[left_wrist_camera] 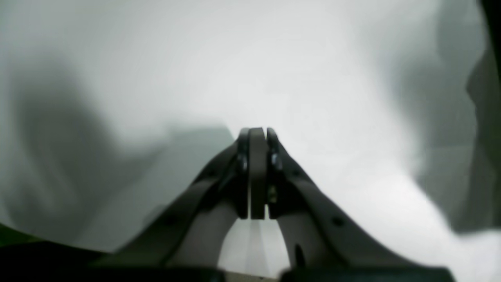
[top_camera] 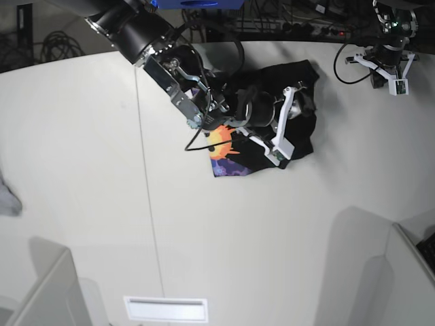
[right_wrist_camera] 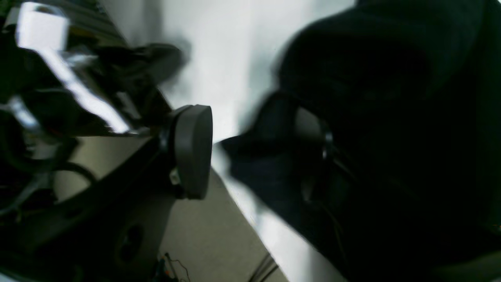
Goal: Fold the T-shirt properly
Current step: 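Lay the held end down with the right gripper and release, then grasp the folded bundle with both grippers and lift it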
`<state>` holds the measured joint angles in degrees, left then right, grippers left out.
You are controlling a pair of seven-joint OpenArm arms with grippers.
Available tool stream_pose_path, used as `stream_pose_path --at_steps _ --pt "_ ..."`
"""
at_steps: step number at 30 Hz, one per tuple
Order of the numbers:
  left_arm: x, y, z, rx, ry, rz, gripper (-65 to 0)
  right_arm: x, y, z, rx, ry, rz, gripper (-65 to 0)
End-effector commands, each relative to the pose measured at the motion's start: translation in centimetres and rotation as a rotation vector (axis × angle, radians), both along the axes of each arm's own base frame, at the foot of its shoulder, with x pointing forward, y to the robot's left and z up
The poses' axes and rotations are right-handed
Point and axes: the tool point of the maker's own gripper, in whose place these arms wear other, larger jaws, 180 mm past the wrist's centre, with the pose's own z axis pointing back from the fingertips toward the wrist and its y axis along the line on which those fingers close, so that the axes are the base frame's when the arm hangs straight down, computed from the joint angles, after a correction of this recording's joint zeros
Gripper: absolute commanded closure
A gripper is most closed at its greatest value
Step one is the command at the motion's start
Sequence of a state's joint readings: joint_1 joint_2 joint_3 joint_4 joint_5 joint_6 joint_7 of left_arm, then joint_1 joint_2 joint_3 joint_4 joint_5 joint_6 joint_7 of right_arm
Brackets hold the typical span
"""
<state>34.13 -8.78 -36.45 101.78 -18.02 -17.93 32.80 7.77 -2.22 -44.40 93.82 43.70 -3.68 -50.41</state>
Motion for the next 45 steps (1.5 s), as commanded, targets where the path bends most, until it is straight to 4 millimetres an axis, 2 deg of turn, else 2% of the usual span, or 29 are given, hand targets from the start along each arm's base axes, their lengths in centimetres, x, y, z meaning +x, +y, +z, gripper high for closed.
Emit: stream_pose_path --at_steps 1,5,9,10,12,15,18,21,25,26,29,32,34,40,45 --pt "0.4 0.5 0.9 0.021 -0.026 -0.002 0.0 -0.2 1.0 1.8 0.038 -0.036 0.044 -32.0" --pt "0.3 0.6 0.9 0.021 -0.025 -0.001 0.0 -2.0 2.6 3.9 0.054 -0.114 0.151 -32.0" --pt "-0.1 0.5 0.8 0.021 -0.016 -0.002 0.0 -0.2 0.6 5.1 0.079 -0.143 0.079 -31.7" --pt "-0.1 0.5 0.9 0.022 -0.015 -0.003 0.0 0.4 -0.1 5.1 0.082 -0.14 0.05 -31.1" --pt "0.0 0.2 1.0 0.017 -0.019 -0.021 0.0 1.7 -1.9 5.0 0.085 -0.131 -0.024 -23.6" --pt "0.6 -1.6 1.3 -0.007 -0.03 -0.121 0.0 3.4 -5.0 4.8 0.091 -0.125 -0.139 0.0" --pt "1.0 -3.7 1.9 -0.037 -0.063 -0.171 0.0 4.8 -8.5 4.5 0.096 -0.135 -0.264 0.0" --pt "1.4 -4.5 3.2 -0.048 -0.117 -0.174 0.0 5.6 -12.0 3.7 0.082 -0.156 -0.372 0.0" --pt "2.6 -5.0 5.5 -0.15 -0.259 -0.132 0.0 5.8 -15.3 2.3 0.038 -0.161 -0.45 0.0" --pt "2.8 -5.0 5.9 -0.189 -0.294 -0.113 -3.0 5.7 -15.8 2.0 0.029 -0.157 -0.462 0.0" --pt "3.1 -5.8 6.6 -0.333 -0.351 -0.085 -31.4 5.0 -16.6 1.0 0.004 -0.135 -0.468 0.0" --pt "3.3 -6.6 6.7 -0.432 -0.334 -0.106 -54.3 4.7 -17.1 0.6 -0.019 -0.136 -0.456 0.0" --pt "4.1 -7.1 7.0 -0.483 -0.354 -0.108 -64.3 4.5 -17.3 0.3 -0.023 -0.127 -0.46 0.0" --pt "5.0 -7.4 4.7 -0.525 -0.277 -0.099 -65.0 4.2 -17.4 0.1 -0.029 -0.117 -0.46 0.0" --pt "5.5 -8.5 2.2 -0.606 -0.212 -0.083 -65.0 4.1 -17.4 0.0 -0.03 -0.116 -0.458 0.0"
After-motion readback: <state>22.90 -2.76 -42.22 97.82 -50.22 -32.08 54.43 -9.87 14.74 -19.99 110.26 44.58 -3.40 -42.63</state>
